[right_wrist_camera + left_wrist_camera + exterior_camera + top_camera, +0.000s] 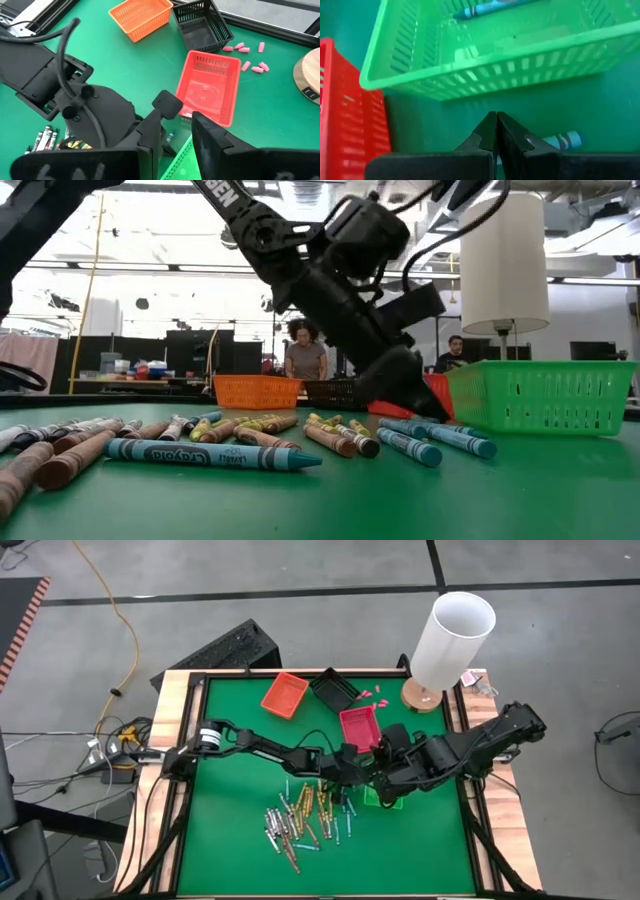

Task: Sort crayons
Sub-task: Put the light blue crayon into the green bin

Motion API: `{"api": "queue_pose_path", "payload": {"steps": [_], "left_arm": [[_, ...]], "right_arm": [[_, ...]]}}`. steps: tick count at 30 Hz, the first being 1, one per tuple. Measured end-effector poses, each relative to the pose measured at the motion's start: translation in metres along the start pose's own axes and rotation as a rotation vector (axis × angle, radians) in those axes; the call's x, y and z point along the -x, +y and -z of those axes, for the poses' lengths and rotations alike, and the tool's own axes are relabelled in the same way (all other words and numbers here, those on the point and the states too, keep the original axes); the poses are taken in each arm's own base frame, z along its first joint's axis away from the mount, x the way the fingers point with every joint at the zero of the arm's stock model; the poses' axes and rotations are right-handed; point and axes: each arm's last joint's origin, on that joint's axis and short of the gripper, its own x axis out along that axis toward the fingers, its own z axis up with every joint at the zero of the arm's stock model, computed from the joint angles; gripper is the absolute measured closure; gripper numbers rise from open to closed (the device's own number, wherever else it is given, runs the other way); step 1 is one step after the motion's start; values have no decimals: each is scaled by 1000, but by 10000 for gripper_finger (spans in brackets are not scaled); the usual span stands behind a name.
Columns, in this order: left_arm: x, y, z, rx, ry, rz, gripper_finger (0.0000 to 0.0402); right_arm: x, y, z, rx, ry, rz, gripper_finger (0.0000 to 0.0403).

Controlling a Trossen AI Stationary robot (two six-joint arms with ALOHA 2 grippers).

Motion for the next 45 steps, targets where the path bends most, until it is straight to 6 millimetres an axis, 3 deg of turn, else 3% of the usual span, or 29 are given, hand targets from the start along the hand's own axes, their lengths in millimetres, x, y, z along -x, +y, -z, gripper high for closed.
{"api": "queue_pose_path", "payload": {"steps": [4, 11, 18, 22, 28, 32, 39, 45], "left_arm": [[4, -2, 7, -5, 112, -1, 401], [31, -1, 9, 43, 309, 45, 401], [72, 7, -10, 123, 347, 48, 402], [105, 14, -26, 154, 342, 46, 401], [160, 24, -44, 196, 322, 55, 401], [203, 23, -52, 209, 258, 79, 401], [287, 13, -34, 328, -2, 38, 402], [342, -1, 5, 461, -268, 21, 402]], "right_arm": [[0, 0, 0, -1, 0, 2, 296], [0, 0, 0, 12, -3, 0, 296], [-1, -2, 1, 7, 28, 24, 296], [-7, -9, 13, 8, 159, 175, 296], [-38, -6, 41, 23, 381, 307, 296], [-56, 7, 56, 61, 375, 338, 296], [-76, 45, 60, 163, 309, 62, 296], [-103, 70, 54, 247, 258, -111, 291]]}}
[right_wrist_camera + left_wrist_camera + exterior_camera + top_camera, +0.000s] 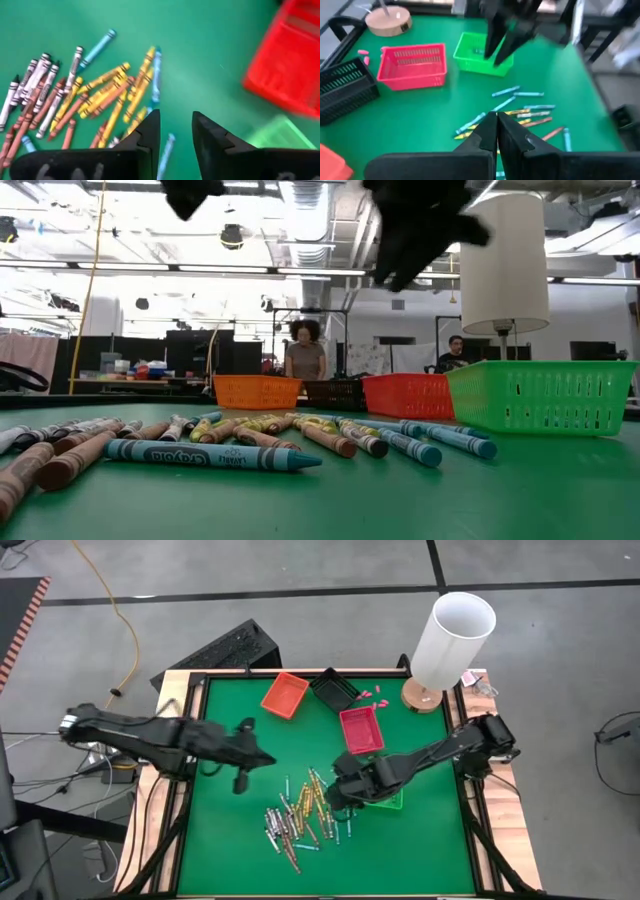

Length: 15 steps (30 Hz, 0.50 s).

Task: Sort crayons
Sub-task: Put the light blue crayon into the green bin

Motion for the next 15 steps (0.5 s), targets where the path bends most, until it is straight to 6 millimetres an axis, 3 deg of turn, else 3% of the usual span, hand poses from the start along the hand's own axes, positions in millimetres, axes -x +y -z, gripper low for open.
{"api": "queue_pose_path", "payload": {"steps": [6, 10, 15], "left_arm": [[44, 8, 34, 99, -139, 8, 383], [63, 12, 51, 151, -200, 42, 342], [76, 18, 63, 189, -252, 39, 275]], "right_arm": [[-44, 5, -7, 43, 129, -54, 246], [-75, 5, -8, 50, 187, -42, 207], [-96, -1, -17, 51, 210, -58, 189]]}}
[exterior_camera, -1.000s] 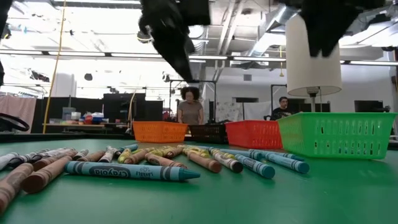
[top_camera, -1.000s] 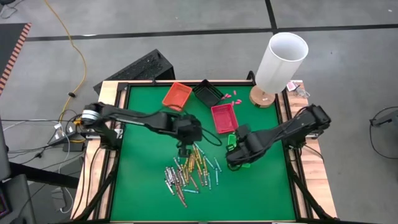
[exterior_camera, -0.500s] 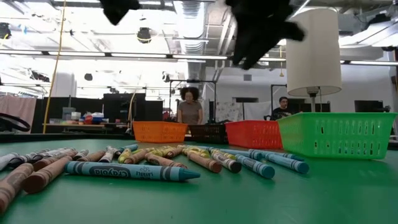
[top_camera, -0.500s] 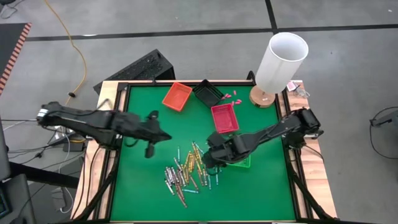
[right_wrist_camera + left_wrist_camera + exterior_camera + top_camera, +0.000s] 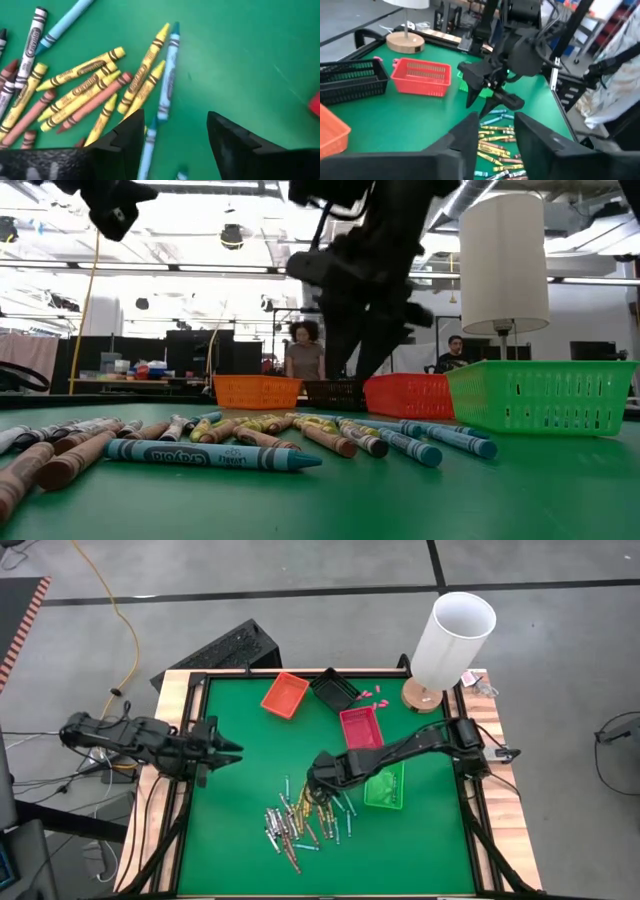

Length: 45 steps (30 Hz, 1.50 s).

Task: Sort crayons
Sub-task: Put the light blue crayon into the green bin

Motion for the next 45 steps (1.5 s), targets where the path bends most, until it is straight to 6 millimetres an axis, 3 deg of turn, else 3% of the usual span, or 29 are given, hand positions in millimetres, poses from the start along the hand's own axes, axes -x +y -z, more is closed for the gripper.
{"api": "queue_pose_path", "payload": {"steps": [7, 12, 21, 30, 45], "left_arm": [[2, 4, 8, 1, 1, -6, 224], [0, 5, 13, 2, 17, -35, 221], [0, 6, 12, 0, 7, -53, 221], [0, 6, 12, 5, 5, -57, 221], [0, 6, 12, 11, 1, -71, 221]], "right_arm": [[-5, -13, -17, 20, 19, -38, 195], [-11, -14, -19, 23, 20, -33, 199], [-32, -5, -5, 72, 67, -21, 200], [-36, -6, -5, 75, 66, 2, 206], [-45, -9, -3, 49, 92, 37, 351]]}}
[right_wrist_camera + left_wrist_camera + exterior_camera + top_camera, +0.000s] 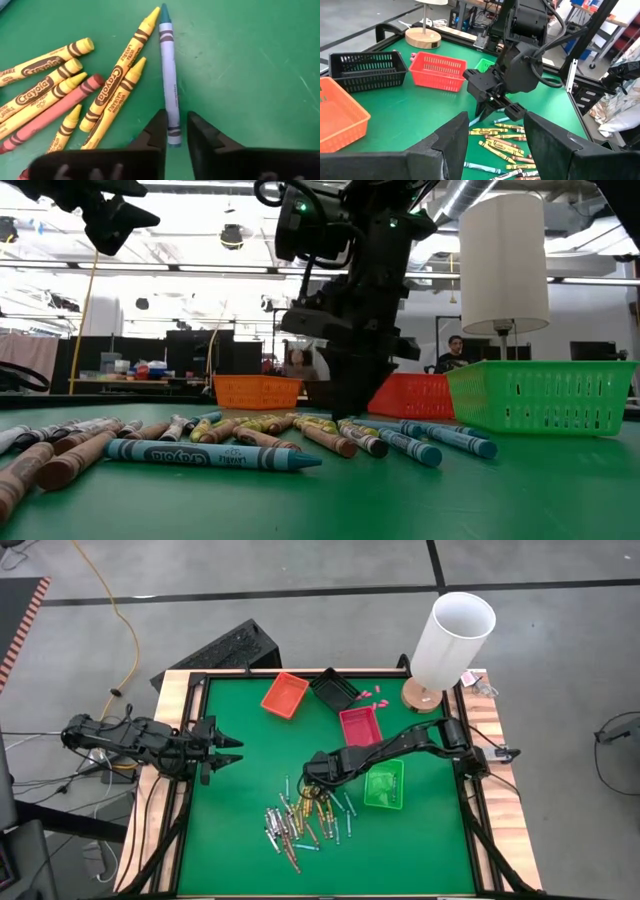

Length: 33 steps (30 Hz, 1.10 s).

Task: Sort crayons
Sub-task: Put the light blue crayon into the green bin

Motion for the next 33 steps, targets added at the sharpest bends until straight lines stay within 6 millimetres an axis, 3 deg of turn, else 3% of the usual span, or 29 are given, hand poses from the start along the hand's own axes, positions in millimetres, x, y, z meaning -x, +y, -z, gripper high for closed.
{"api": "queue_pose_path", "payload": {"steps": [5, 10, 20, 29, 33], "left_arm": [[0, 0, 0, 1, 3, -1, 221], [0, 0, 0, 5, 4, -1, 221], [0, 0, 0, 7, 4, -1, 221], [0, 0, 0, 9, 4, -1, 221], [0, 0, 0, 9, 4, -1, 221]], "right_arm": [[3, 0, 0, -10, -3, -3, 395], [15, -2, -2, -36, -16, -29, 395], [83, -13, -4, -195, -118, -68, 400], [147, -32, 39, -423, -70, 77, 401], [164, -37, 66, -544, -27, 200, 401]]}}
